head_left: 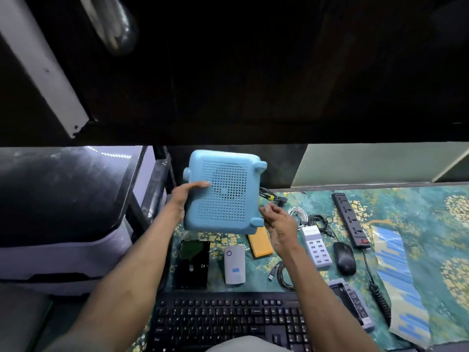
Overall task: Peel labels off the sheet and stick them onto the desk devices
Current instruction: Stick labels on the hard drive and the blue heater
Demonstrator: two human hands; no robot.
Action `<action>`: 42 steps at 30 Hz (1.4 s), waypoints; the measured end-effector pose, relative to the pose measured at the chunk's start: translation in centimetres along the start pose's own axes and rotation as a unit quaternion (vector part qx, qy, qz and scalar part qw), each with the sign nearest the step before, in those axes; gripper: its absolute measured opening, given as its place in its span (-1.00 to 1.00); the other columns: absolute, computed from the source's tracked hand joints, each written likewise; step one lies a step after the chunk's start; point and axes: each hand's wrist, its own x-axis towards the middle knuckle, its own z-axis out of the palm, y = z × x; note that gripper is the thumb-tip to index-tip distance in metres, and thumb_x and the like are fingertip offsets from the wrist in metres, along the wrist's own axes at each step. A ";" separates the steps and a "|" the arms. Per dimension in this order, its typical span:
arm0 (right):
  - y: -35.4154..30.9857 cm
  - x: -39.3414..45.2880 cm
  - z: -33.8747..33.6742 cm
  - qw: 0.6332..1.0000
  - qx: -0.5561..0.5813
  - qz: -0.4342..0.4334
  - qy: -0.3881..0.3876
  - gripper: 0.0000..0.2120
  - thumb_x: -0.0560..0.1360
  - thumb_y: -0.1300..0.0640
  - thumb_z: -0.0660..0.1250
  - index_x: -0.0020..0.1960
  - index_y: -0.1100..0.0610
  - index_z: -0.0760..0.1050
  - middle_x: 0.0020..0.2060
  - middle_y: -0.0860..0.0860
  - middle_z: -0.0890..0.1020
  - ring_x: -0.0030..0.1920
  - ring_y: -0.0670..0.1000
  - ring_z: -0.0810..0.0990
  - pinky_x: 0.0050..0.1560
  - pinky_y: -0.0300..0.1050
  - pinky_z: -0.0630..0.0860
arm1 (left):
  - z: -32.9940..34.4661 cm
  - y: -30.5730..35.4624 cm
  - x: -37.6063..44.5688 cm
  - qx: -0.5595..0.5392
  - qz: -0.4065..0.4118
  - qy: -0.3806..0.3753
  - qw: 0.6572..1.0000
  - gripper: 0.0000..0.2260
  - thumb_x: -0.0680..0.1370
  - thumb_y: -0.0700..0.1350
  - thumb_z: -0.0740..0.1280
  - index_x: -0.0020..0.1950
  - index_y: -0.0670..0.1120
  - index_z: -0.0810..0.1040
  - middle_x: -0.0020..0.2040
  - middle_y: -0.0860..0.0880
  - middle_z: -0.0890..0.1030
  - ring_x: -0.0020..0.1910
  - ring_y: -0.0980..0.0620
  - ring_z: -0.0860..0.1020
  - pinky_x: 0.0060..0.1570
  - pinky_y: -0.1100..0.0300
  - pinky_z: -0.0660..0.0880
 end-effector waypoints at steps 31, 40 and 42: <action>-7.2 -3.6 1.8 0.864 -0.463 0.053 -0.192 -0.69 0.41 -0.10 0.57 -0.17 0.09 0.54 -0.29 0.03 0.65 -0.30 -0.07 0.59 -0.27 -0.23 0.54 | -1.3 -10.0 -2.9 -0.292 -0.032 -0.107 0.950 -0.38 0.07 -0.08 0.65 0.12 -0.18 0.70 0.05 -0.20 0.70 -0.05 -0.23 0.69 -0.04 -0.17 0.64; -6.1 -2.5 0.0 0.941 -0.278 0.051 -0.188 -0.81 0.48 0.33 0.49 0.09 0.32 0.63 -0.07 0.14 0.73 -0.07 0.11 0.72 -0.03 -0.07 0.69 | -1.1 -6.9 -3.2 -0.277 -0.057 -0.097 0.954 -0.32 0.17 -0.13 0.60 0.28 -0.18 0.58 0.16 -0.20 0.65 0.07 -0.23 0.64 0.21 -0.19 0.53; -6.2 -2.2 0.3 0.946 -0.280 0.023 -0.164 -0.76 0.46 0.45 0.46 0.13 0.34 0.63 -0.07 0.16 0.74 -0.10 0.09 0.74 -0.04 -0.09 0.70 | -0.6 -4.6 -3.6 -0.245 -0.052 -0.082 0.965 -0.40 0.19 -0.14 0.58 0.22 -0.19 0.62 0.12 -0.19 0.67 0.01 -0.21 0.66 0.13 -0.15 0.60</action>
